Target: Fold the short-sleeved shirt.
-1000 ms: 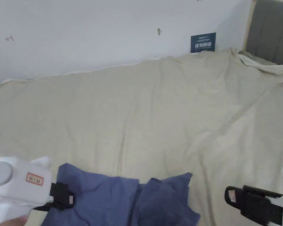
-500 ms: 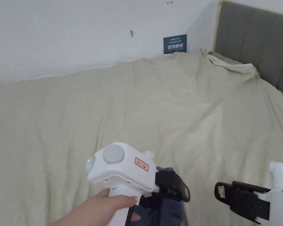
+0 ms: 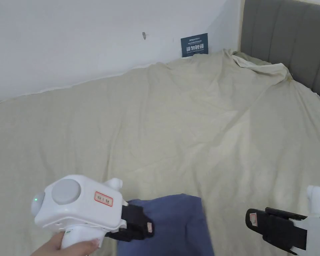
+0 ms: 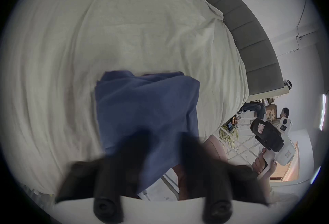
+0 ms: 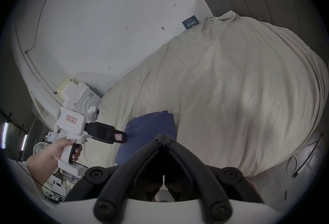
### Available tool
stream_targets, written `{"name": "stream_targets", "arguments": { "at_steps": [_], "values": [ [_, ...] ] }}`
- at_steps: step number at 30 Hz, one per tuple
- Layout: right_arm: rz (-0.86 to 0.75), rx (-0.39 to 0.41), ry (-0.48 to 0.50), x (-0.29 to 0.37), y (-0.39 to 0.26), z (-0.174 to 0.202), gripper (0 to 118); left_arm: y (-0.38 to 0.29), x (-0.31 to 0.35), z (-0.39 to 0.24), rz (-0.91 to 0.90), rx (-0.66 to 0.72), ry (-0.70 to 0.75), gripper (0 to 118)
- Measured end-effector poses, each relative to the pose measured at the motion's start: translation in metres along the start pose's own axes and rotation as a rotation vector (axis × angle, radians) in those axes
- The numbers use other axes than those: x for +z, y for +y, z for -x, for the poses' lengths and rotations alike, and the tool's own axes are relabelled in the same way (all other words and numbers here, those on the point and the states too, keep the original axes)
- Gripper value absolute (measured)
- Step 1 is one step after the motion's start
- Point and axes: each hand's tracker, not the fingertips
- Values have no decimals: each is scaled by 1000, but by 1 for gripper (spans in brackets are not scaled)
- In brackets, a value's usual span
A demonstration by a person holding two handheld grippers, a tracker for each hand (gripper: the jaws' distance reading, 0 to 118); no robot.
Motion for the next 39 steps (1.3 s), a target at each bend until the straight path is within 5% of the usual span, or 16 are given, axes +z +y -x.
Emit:
{"name": "stream_targets", "arguments": {
  "at_steps": [1,10,14,18,39],
  "values": [
    [4,1,2,-1,-1,0,0,-1,-10,-3,11,2,8,0],
    [2,0,-18,8,0,-5,0,17,-76,-56,25,-75,-59,0],
    [-4,-2,-33,11,4,-10,0,17,-64,-69,-29,-149,186,0],
    [-8,-8,-36,8,7,-15,0,19,-65,-63,11,-75,69,0],
    [-6,22,-12,7,10,0,0,14,-19,11,11,103,54,0]
  ]
}}
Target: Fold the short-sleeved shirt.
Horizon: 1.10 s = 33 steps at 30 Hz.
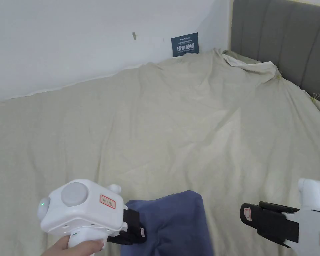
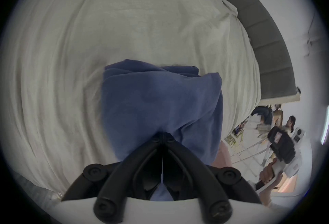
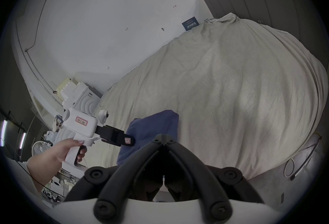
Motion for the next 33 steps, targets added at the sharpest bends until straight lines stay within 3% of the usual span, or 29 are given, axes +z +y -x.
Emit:
{"name": "stream_targets", "arguments": {
  "at_steps": [3,7,11,17,21,24,26,28,30,31,33],
  "values": [
    [-3,-2,-2,0,2,1,0,-3,23,6,-85,-37,15,0],
    [-27,-16,15,5,6,6,0,-28,78,11,-342,-174,6,0],
    [-62,49,24,15,19,26,0,-72,134,19,-648,-221,107,0],
    [-284,218,47,51,26,86,0,-140,200,15,-1074,-241,252,0],
    [-560,423,-33,82,8,129,0,-185,226,6,-1330,-284,326,0],
    [-785,549,-57,92,-19,138,0,-215,220,6,-1497,-262,541,0],
    [-828,532,-123,88,-30,134,0,-222,206,14,-1501,-258,602,0],
    [-800,485,-178,79,-38,124,0,-225,193,24,-1464,-225,590,0],
    [-802,497,-297,72,-51,118,0,-227,180,31,-1412,-156,504,0],
    [-782,498,-263,71,-54,114,0,-227,175,31,-1401,-145,515,0],
    [-745,491,-284,70,-57,109,0,-230,169,31,-1387,-161,503,0]
  ]
}}
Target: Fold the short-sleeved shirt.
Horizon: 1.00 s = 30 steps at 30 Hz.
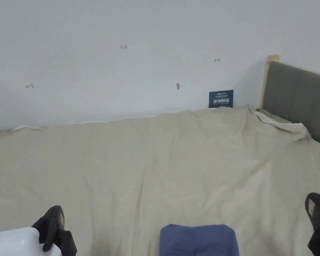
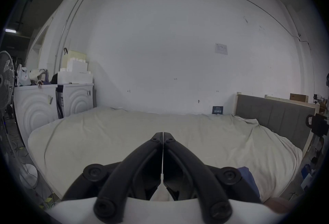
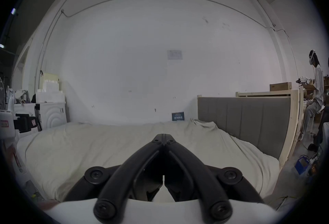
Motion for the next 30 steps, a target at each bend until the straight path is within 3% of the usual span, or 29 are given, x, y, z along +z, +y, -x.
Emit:
{"name": "stream_targets", "arguments": {
  "at_steps": [4,14,18,21,22,24,26,28,30],
  "values": [
    [-15,3,-12,7,5,-7,0,1,3,-6,-8,-88,-6,0],
    [-36,-50,-36,5,27,-20,0,13,0,-10,-14,-60,-11,0],
    [-23,-25,95,-18,49,-16,0,16,-9,-6,45,-47,-57,0],
    [263,-5,291,-72,49,-7,0,16,-22,-1,151,-27,-169,0],
    [430,-26,352,-94,41,-5,0,14,-25,0,173,-30,-181,0],
    [824,-140,450,-145,8,-3,0,7,-32,-1,204,-58,-181,0],
    [952,-286,459,-169,-43,-8,0,-1,-36,-2,246,-53,-184,0],
    [1076,-321,443,-191,-81,-12,0,-10,-41,1,303,0,-217,0],
    [1169,-407,488,-206,-113,-19,0,-19,-46,5,365,41,-237,0]
  ]
}}
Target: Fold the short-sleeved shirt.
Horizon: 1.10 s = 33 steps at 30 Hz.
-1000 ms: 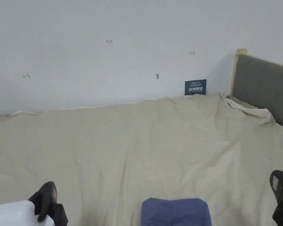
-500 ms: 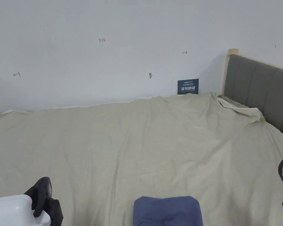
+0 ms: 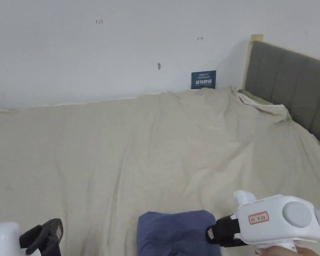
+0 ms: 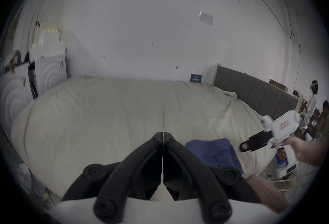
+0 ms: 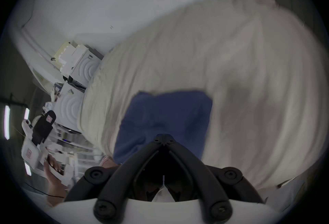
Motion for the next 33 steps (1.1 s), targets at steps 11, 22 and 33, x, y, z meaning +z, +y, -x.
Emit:
{"name": "stream_targets", "arguments": {
  "at_steps": [11,22,33],
  "values": [
    [65,-184,11,-39,-8,-58,0,-13,-93,13,417,241,-383,1],
    [89,-103,-29,-46,-5,-57,0,-60,-238,13,964,690,-690,117],
    [99,-158,31,-48,-2,-64,0,-80,-278,-41,1027,670,-851,118]
  ]
}}
